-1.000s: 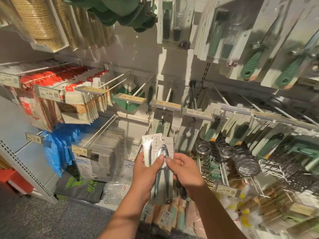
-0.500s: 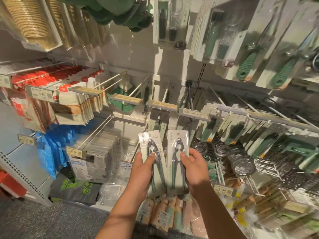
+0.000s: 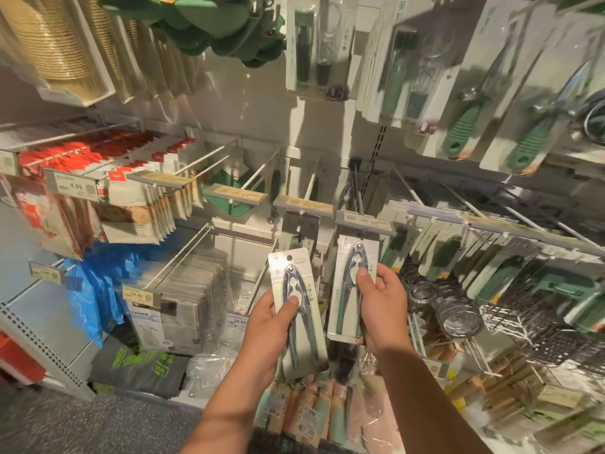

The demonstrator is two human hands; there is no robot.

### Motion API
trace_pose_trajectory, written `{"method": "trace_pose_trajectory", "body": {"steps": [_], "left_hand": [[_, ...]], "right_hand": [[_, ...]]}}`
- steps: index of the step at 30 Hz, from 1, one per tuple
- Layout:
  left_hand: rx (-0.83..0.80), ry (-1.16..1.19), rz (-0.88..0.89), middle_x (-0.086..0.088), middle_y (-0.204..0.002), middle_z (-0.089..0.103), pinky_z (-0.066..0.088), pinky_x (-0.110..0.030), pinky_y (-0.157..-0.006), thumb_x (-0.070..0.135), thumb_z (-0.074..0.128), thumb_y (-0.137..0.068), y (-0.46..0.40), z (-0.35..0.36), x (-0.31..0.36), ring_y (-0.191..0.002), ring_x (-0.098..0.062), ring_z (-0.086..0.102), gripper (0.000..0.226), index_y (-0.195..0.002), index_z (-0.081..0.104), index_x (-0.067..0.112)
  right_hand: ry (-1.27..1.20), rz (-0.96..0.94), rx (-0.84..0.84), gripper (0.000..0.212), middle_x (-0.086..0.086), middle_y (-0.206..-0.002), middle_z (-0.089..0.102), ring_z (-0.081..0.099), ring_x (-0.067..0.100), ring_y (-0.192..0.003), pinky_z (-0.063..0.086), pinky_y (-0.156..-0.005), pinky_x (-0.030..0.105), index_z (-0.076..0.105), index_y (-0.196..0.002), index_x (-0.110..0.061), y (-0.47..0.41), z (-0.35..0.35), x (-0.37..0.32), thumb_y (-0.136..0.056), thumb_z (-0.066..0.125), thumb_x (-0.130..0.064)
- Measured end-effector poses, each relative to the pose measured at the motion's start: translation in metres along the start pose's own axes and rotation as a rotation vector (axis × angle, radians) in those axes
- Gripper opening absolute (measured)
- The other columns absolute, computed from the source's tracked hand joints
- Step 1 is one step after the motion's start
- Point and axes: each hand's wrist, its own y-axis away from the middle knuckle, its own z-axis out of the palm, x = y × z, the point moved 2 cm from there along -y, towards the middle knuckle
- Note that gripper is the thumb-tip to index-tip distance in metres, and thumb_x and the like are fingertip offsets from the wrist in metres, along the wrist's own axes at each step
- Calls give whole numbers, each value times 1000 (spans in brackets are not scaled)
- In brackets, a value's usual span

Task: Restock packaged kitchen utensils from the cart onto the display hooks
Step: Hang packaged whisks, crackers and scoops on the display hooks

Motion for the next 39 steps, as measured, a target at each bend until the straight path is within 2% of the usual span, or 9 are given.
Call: {"method": "trace_pose_trajectory", "body": {"steps": [4, 7, 17, 21, 24, 26, 28, 32, 39], "left_hand": [[10, 0, 9, 3, -106, 80, 56, -17, -73, 8, 58, -104, 0, -5, 2, -96, -10, 76, 22, -118, 69, 20], [-3, 14, 15, 1, -108, 80, 57, -18, -73, 6, 58, -103, 0, -8, 4, -97, -12, 76, 23, -119, 69, 18], [14, 81, -18, -2, -103, 80, 56, -18, -67, 8, 63, -101, 3, -9, 4, -85, -8, 76, 19, -116, 63, 19], [30, 62, -33, -5, -104, 80, 58, -32, -85, 17, 63, -102, 1, -7, 0, -94, -17, 75, 13, -115, 64, 20], [27, 66, -38, -8, -96, 80, 58, -27, -69, 18, 59, -104, -1, -2, -2, -80, -17, 75, 13, -116, 64, 16], [22, 76, -38, -10, -94, 80, 57, -24, -63, 14, 58, -104, -1, 0, -3, -76, -16, 75, 13, -115, 65, 14], [20, 61, -31, -9, -96, 80, 58, -28, -71, 13, 60, -103, -2, 2, -4, -81, -17, 76, 15, -117, 65, 13], [6, 63, -24, -9, -98, 80, 59, -33, -82, 9, 62, -101, -1, 4, -6, -87, -20, 75, 16, -116, 67, 10], [-91, 18, -18, -5, -101, 80, 55, -19, -65, 3, 56, -103, 1, 18, -5, -81, -8, 74, 25, -114, 74, 15]], "right_hand": [[31, 4, 28, 42, -7, -136, 55, 51, 10, -126, 41, -109, 34, 52, -143, -17, -13, 6, -3, -103, 62, -28], [129, 23, 66, 47, 4, -137, 63, 60, 21, -122, 48, -106, 42, 54, -142, -16, -24, 11, -3, -100, 66, -34], [130, 228, -82, 77, 8, -165, 33, 37, 29, -148, 33, -117, 42, 25, -162, -15, -12, 4, 13, -100, 67, -33], [213, 264, -176, 45, 1, -128, 67, 64, 18, -115, 55, -94, 36, 58, -138, -15, 2, 2, 21, -99, 67, -35], [214, 269, -286, 23, 5, -110, 75, 71, 17, -101, 59, -96, 44, 69, -119, -19, 16, 9, 24, -101, 64, -33], [222, 228, -344, 22, 0, -109, 77, 72, 19, -106, 58, -95, 43, 71, -115, -22, 23, 14, 26, -100, 65, -37], [199, 170, -377, 18, -1, -108, 78, 72, 17, -107, 55, -95, 34, 71, -114, -18, 29, 18, 25, -101, 65, -30], [112, 146, -410, 14, 8, -102, 80, 75, 20, -96, 57, -91, 36, 67, -113, -7, 32, 20, 27, -101, 63, -13], [41, 106, -269, 14, 14, -95, 79, 75, 26, -85, 60, -75, 37, 61, -114, 1, 34, 9, 32, -102, 60, -6]]}}
